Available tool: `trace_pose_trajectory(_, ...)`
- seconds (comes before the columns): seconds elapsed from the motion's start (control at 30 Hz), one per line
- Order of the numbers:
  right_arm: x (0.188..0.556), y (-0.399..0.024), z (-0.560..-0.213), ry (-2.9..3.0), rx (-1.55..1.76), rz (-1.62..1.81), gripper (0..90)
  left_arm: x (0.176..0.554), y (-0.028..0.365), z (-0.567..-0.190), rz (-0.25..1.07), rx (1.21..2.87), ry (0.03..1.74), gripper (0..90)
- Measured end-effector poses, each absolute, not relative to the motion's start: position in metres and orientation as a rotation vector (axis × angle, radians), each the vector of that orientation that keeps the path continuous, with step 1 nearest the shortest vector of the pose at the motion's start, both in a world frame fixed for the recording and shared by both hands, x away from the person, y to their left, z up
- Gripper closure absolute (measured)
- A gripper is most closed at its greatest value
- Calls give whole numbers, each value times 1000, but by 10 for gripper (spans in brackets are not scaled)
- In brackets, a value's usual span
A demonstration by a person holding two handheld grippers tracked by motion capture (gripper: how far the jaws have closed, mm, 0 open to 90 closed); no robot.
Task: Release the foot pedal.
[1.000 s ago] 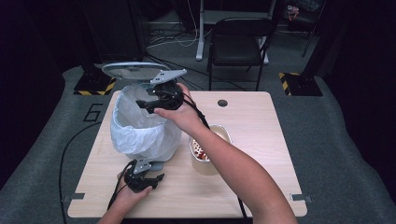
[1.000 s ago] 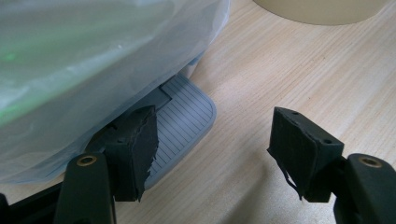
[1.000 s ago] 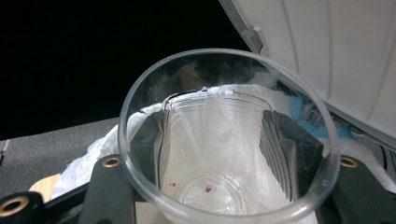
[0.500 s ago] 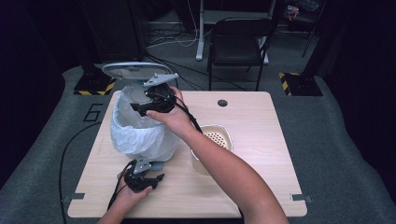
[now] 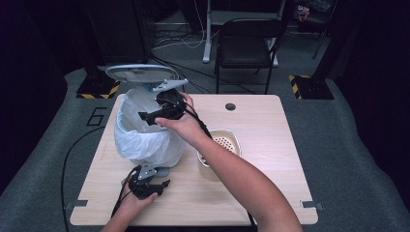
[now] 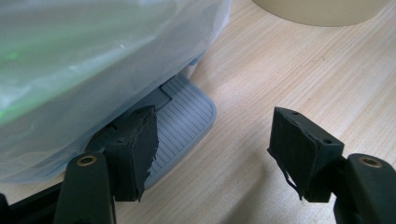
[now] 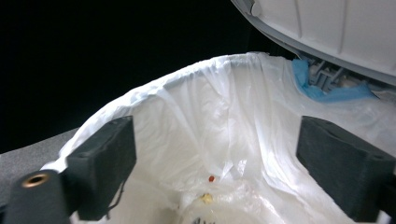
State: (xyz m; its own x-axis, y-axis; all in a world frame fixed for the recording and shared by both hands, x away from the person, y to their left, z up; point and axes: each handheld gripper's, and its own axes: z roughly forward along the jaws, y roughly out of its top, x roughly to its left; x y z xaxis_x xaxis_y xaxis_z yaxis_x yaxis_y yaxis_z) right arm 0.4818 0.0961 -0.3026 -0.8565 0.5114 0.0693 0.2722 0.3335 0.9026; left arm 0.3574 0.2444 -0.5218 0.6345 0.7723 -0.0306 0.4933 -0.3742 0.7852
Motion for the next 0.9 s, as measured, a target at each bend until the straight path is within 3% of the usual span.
trace_pose_trajectory(0.53,451,29,-293,2326,696,1520,138,359,247,-521,434,2051,978,323)
trace_pose_trajectory(0.9,450,-23,-290,2241,768,1444,142,361,255,-517,336,1970,1019,323)
